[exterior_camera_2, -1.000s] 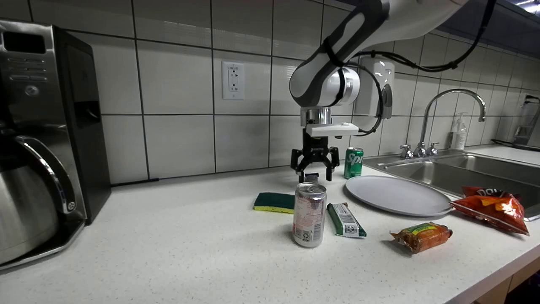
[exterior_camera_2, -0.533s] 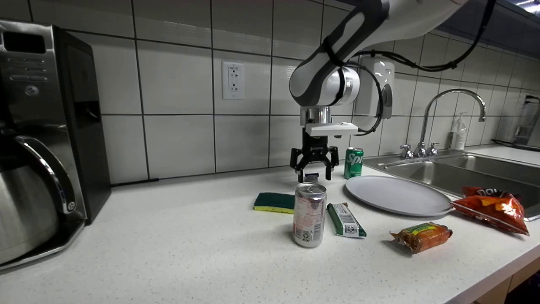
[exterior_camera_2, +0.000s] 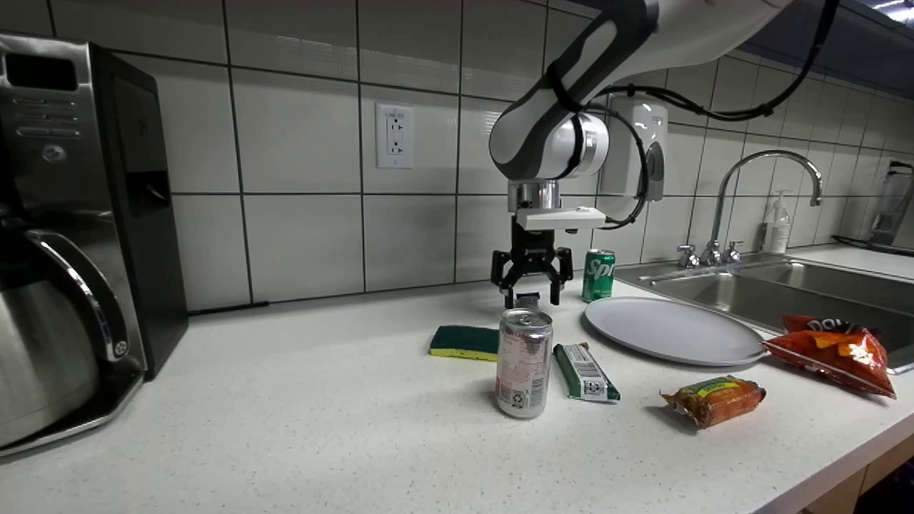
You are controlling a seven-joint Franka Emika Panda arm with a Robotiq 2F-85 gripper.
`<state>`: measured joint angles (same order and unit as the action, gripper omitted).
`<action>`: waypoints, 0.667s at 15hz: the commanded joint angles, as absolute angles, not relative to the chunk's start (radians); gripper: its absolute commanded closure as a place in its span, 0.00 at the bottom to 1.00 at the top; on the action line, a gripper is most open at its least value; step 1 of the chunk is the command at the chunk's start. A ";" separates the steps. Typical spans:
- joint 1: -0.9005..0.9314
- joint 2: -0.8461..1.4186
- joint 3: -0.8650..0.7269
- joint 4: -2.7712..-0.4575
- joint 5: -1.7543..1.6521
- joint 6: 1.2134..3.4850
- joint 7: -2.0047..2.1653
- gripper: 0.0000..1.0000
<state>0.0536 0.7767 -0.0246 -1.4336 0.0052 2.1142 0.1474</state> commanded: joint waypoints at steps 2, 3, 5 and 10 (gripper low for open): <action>0.059 0.776 -0.027 -1.423 0.003 2.110 0.170 0.40; 0.059 0.775 -0.028 -1.423 0.003 2.109 0.170 0.50; 0.060 0.773 -0.028 -1.426 0.003 2.110 0.170 0.65; 0.060 0.764 -0.028 -1.433 0.002 2.111 0.169 0.93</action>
<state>0.0544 0.7745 -0.0246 -1.4332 0.0052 2.1142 0.1474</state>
